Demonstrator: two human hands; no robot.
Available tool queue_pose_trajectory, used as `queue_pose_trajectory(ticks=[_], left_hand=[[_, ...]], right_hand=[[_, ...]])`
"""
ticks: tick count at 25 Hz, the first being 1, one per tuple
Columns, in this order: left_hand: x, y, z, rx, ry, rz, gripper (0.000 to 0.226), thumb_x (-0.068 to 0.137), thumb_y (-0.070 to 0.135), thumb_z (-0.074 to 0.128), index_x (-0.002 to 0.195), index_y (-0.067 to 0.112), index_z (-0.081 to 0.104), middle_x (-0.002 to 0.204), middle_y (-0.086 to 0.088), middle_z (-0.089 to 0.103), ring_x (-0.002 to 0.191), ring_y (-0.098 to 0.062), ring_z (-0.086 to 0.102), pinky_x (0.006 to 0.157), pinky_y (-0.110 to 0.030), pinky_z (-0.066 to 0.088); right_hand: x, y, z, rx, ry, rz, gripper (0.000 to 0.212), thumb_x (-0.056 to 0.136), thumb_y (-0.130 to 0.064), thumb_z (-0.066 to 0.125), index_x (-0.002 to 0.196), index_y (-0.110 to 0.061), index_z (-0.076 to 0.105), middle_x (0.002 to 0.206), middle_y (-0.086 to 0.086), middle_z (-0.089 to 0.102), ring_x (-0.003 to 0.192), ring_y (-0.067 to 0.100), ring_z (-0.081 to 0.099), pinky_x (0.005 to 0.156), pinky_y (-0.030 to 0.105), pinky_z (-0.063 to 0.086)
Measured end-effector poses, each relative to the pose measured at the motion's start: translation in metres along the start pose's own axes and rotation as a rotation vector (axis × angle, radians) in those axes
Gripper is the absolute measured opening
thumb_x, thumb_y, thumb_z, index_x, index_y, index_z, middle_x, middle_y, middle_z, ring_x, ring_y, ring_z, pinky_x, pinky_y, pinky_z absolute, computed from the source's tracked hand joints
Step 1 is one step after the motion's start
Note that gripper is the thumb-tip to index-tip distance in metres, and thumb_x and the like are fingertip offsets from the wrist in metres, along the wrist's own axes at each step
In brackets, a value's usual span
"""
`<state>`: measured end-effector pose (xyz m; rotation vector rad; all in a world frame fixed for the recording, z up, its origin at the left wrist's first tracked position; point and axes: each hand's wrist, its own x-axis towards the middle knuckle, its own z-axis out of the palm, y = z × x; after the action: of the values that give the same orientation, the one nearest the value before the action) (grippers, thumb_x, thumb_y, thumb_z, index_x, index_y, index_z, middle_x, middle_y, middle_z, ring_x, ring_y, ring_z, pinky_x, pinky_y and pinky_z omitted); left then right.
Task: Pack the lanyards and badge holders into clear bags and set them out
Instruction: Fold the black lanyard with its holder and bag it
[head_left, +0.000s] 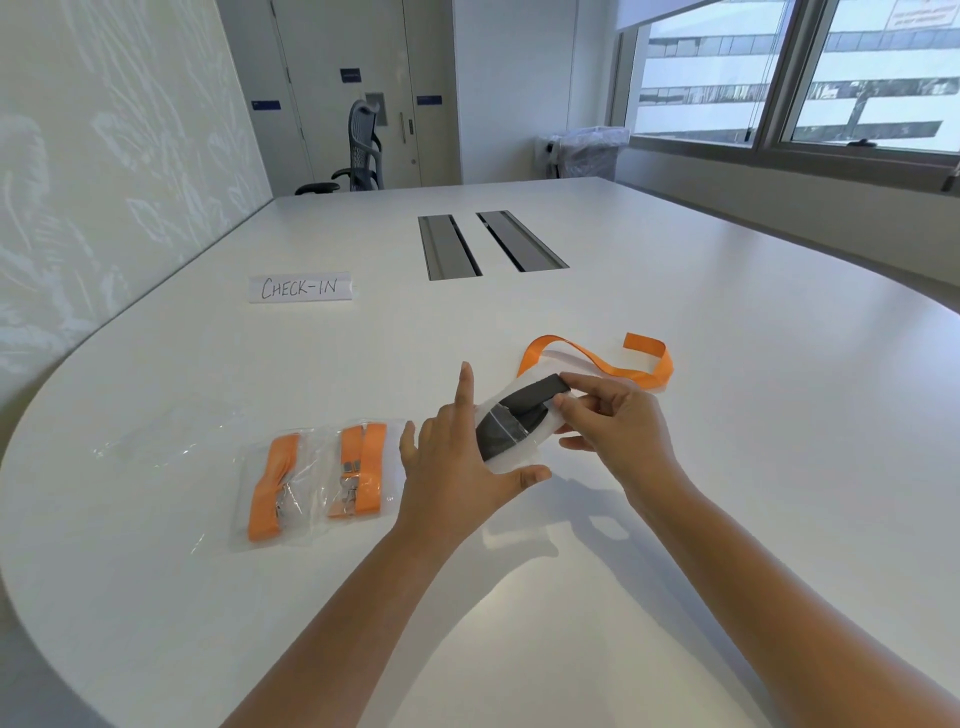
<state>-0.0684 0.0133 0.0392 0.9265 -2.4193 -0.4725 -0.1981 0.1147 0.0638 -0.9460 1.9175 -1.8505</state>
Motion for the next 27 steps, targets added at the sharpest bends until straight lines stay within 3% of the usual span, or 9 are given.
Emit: queue_pose_trajectory(ticks=[8,12,15,18,20,23,27], left_hand=[[-0.002,0.0,0.001,0.038,0.048,0.008,0.119,0.049,0.084,0.038,0.142,0.034,-0.017,0.132,0.002,0.048,0.125,-0.019,0.044,0.109,-0.049,0.025],[-0.003,0.0,0.002,0.021,0.093,0.041,0.119,0.056,0.08,0.051,0.145,0.029,-0.01,0.126,0.002,0.051,0.122,-0.016,0.045,0.111,-0.045,0.023],[-0.003,-0.001,0.003,-0.004,0.13,0.046,0.118,0.059,0.074,0.059,0.147,0.026,-0.004,0.126,0.002,0.052,0.122,-0.016,0.046,0.112,-0.045,0.024],[-0.002,-0.002,0.002,-0.014,0.17,0.059,0.115,0.059,0.074,0.059,0.147,0.023,0.004,0.122,-0.001,0.054,0.116,-0.019,0.049,0.105,-0.045,0.033],[-0.001,-0.002,0.002,0.021,0.193,0.08,0.112,0.062,0.072,0.06,0.147,0.024,0.007,0.118,-0.002,0.054,0.111,-0.019,0.051,0.095,-0.041,0.04],[-0.002,-0.003,0.001,0.098,0.18,0.121,0.107,0.064,0.072,0.059,0.147,0.028,0.007,0.119,-0.003,0.051,0.107,-0.019,0.051,0.085,-0.036,0.044],[-0.005,0.001,-0.006,0.096,0.171,0.182,0.109,0.055,0.087,0.035,0.146,0.03,0.013,0.114,-0.002,0.053,0.103,-0.019,0.052,0.082,-0.036,0.044]], right_hand=[[-0.004,0.006,0.013,-0.115,-0.102,0.051,0.013,0.084,-0.02,0.065,0.097,-0.021,0.067,0.071,-0.008,0.071,0.06,0.005,0.068,0.056,0.016,0.055],[-0.006,0.008,0.016,-0.168,-0.187,0.07,0.008,0.086,-0.024,0.063,0.086,-0.022,0.072,0.074,-0.008,0.069,0.059,0.007,0.063,0.053,0.014,0.051],[-0.008,0.009,0.018,-0.257,-0.241,0.084,0.03,0.085,-0.047,0.054,0.085,-0.023,0.073,0.082,-0.01,0.068,0.067,0.007,0.058,0.058,0.017,0.045],[-0.009,0.007,0.02,-0.239,-0.259,0.029,0.045,0.071,-0.065,0.047,0.081,-0.029,0.071,0.084,-0.008,0.069,0.071,0.007,0.06,0.065,0.018,0.042],[-0.011,0.005,0.02,-0.232,-0.284,-0.034,0.031,0.068,-0.062,0.056,0.081,-0.037,0.07,0.086,-0.014,0.069,0.071,0.007,0.063,0.063,0.013,0.046],[-0.012,0.008,0.022,-0.182,-0.311,-0.079,0.008,0.075,-0.04,0.068,0.084,-0.039,0.07,0.077,-0.02,0.071,0.066,0.003,0.065,0.059,0.007,0.047],[-0.009,0.011,0.018,-0.169,-0.252,-0.101,0.008,0.081,-0.023,0.07,0.082,-0.029,0.074,0.068,-0.018,0.071,0.062,0.0,0.063,0.059,0.007,0.045]])
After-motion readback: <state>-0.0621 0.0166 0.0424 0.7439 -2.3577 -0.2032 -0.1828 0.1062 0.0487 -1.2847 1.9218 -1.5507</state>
